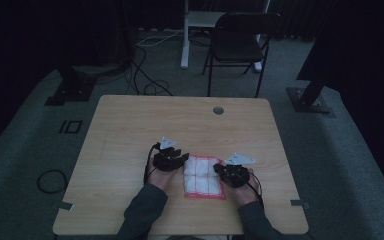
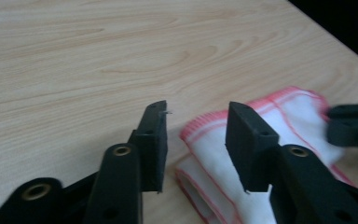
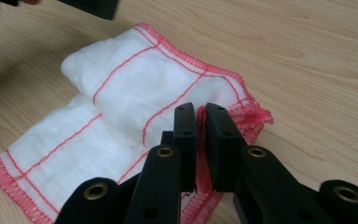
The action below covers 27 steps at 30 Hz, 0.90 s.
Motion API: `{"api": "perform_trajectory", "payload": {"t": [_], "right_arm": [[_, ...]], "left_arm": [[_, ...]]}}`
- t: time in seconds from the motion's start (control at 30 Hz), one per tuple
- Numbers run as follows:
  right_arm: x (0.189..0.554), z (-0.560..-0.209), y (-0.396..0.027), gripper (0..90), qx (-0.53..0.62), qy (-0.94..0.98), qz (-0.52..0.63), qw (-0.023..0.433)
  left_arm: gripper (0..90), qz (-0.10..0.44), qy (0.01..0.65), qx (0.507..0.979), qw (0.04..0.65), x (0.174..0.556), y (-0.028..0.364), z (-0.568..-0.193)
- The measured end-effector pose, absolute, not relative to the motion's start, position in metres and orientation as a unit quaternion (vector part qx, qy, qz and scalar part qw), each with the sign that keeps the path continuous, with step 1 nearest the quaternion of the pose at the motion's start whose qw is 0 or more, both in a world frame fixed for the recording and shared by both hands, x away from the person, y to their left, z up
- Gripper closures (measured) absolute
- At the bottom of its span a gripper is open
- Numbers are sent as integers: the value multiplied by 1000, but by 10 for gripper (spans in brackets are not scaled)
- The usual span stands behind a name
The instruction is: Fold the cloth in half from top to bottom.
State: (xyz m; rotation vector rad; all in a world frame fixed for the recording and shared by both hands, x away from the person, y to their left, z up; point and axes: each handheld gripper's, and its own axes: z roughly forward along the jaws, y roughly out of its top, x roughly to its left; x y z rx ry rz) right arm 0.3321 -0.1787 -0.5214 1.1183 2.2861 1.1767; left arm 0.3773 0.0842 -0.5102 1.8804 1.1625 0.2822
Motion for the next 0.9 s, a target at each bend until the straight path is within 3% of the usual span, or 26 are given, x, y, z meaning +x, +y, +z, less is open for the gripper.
{"api": "perform_trajectory", "payload": {"t": [0.47,0.53,0.63,0.73,0.9], "right_arm": [[332,-522,-179,837,394,803,415,167],[332,-522,-179,836,393,803,415,168],[332,-522,-180,828,393,803,415,167],[332,-522,-181,795,393,802,416,168],[332,-521,-186,677,402,797,417,167]], "left_arm": [[509,59,472,766,433,394,72,-528],[533,56,472,765,435,393,71,-528],[693,59,468,772,426,389,68,-526],[790,65,463,775,426,385,66,-521],[839,74,451,776,436,374,66,-513]]}}
